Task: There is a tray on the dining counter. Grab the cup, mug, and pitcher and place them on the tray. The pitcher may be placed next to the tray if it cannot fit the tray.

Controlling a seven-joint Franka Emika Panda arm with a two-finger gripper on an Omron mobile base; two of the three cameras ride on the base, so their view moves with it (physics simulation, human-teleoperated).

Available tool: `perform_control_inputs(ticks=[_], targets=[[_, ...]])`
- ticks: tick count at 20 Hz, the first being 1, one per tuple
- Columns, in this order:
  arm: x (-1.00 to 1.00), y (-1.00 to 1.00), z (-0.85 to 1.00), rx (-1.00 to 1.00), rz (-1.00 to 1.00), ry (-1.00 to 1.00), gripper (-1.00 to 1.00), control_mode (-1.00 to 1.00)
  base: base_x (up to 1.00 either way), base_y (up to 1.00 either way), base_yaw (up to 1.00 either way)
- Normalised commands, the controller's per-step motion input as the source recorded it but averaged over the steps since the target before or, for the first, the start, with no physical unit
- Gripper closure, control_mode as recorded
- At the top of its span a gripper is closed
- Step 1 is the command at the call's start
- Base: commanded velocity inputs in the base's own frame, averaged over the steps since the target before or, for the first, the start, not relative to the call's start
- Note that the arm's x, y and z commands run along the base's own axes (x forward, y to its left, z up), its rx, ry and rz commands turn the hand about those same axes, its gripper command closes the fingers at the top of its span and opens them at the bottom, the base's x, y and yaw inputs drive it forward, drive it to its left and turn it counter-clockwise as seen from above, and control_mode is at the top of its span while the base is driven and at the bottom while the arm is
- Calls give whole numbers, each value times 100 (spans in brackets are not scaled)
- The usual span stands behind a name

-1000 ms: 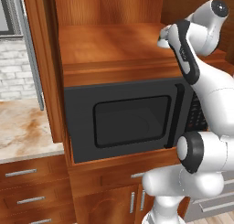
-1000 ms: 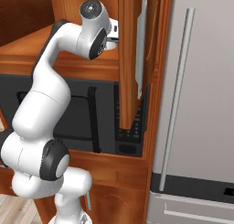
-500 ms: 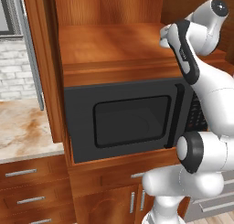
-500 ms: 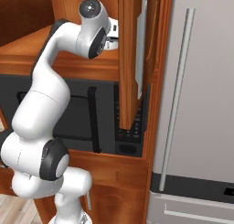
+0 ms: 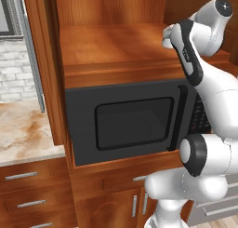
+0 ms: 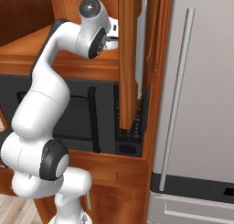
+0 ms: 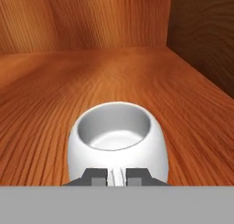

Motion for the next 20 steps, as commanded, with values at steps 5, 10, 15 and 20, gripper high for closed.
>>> perform_control_inputs(ticks=[5, 10, 15, 20], targets=[[-5, 0, 7, 0, -3, -7, 100, -100, 0, 0, 0], [-45, 0, 9, 0, -1, -18, 100, -100, 0, 0, 0], [-72, 0, -3, 0, -1, -2, 100, -100, 0, 0, 0], [-62, 0, -3, 0, -3, -5, 100, -100, 0, 0, 0]])
